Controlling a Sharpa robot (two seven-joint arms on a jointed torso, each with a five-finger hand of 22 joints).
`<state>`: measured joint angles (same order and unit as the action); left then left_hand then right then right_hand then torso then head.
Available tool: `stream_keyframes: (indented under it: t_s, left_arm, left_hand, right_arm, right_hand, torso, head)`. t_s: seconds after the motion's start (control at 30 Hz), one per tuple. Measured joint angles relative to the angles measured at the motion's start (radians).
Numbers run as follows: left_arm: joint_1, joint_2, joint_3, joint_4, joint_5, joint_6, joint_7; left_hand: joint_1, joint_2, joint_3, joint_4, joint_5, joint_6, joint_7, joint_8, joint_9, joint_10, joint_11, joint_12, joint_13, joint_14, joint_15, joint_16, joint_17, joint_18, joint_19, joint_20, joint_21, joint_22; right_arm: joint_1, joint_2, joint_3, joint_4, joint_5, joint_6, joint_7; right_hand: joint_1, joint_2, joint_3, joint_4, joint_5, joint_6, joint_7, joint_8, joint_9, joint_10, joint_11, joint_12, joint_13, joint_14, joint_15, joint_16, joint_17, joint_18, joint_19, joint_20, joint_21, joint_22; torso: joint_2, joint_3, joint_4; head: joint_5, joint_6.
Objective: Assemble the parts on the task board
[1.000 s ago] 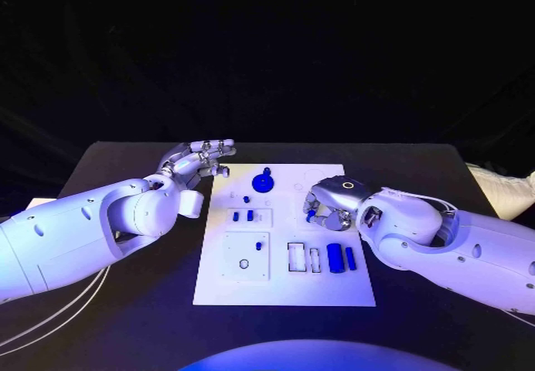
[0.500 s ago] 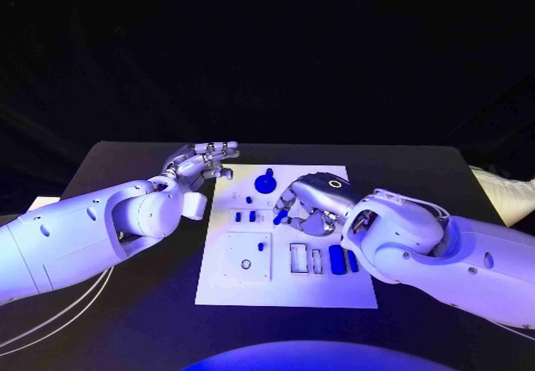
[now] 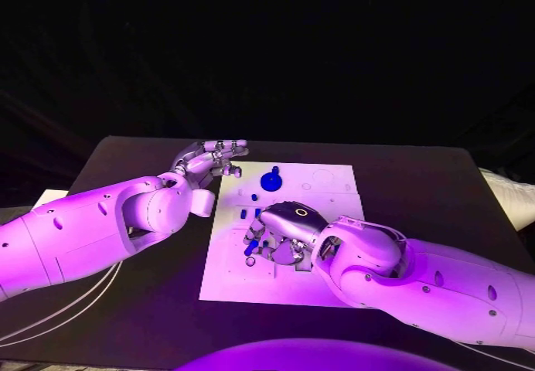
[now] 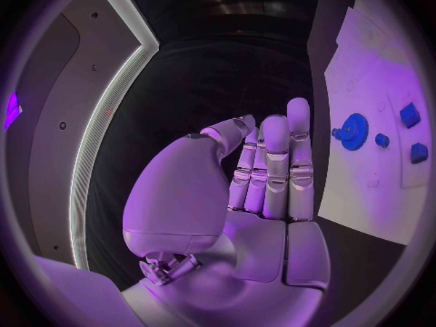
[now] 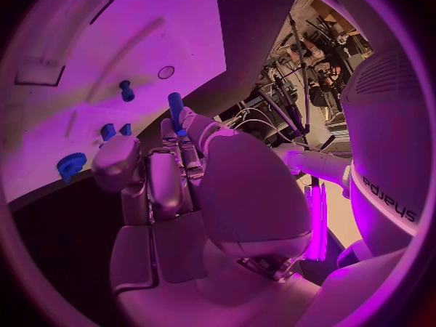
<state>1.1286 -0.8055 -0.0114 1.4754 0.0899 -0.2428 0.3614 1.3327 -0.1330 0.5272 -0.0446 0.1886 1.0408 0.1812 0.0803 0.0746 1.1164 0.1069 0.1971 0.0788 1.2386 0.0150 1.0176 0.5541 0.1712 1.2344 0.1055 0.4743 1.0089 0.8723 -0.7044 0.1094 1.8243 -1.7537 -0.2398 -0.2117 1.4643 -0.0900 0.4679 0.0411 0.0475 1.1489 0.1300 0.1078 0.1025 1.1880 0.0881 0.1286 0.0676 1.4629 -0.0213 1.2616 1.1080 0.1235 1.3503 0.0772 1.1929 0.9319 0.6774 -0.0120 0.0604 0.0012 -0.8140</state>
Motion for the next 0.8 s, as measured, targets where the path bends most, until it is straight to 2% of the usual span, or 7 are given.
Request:
stream_keyframes:
  t_s: [0.33,0.8]
  left_arm:
    - [0.0,0.003,0.0,0.0,0.0,0.003,0.0]
    - [0.0,0.003,0.0,-0.003,0.0,0.007,0.0]
  left_hand:
    - [0.0,0.0,0.0,0.0,0.0,0.0,0.0,0.0,0.0,0.0,0.0,0.0,0.0,0.0,0.0,0.0,0.0,0.0,0.0,0.0,0.0,0.0]
    - [0.0,0.0,0.0,0.0,0.0,0.0,0.0,0.0,0.0,-0.004,0.004,0.0,0.0,-0.003,0.003,0.0,-0.002,0.0,0.0,0.0,0.0,0.0]
  right_arm:
    - [-0.017,0.034,-0.003,-0.036,0.007,0.022,0.016]
    - [-0.019,0.018,-0.003,-0.048,-0.044,0.045,0.005]
  right_hand:
    - [0.0,0.0,0.003,-0.003,0.003,0.0,0.0,-0.001,-0.001,0.0,0.0,-0.006,-0.001,0.0,0.0,0.0,-0.002,0.0,0.0,0.0,0.0,-0.001]
    - [0.0,0.0,0.001,-0.004,0.004,-0.003,0.003,-0.002,0.0,0.0,0.0,-0.014,0.0,0.0,0.0,-0.001,-0.002,0.0,0.0,0.0,0.0,-0.001]
  torso:
    - [0.001,0.001,-0.0007]
    - [0.001,0.0016,-0.0011]
  head:
    - [0.007,-0.008]
    - [0.008,-0.015]
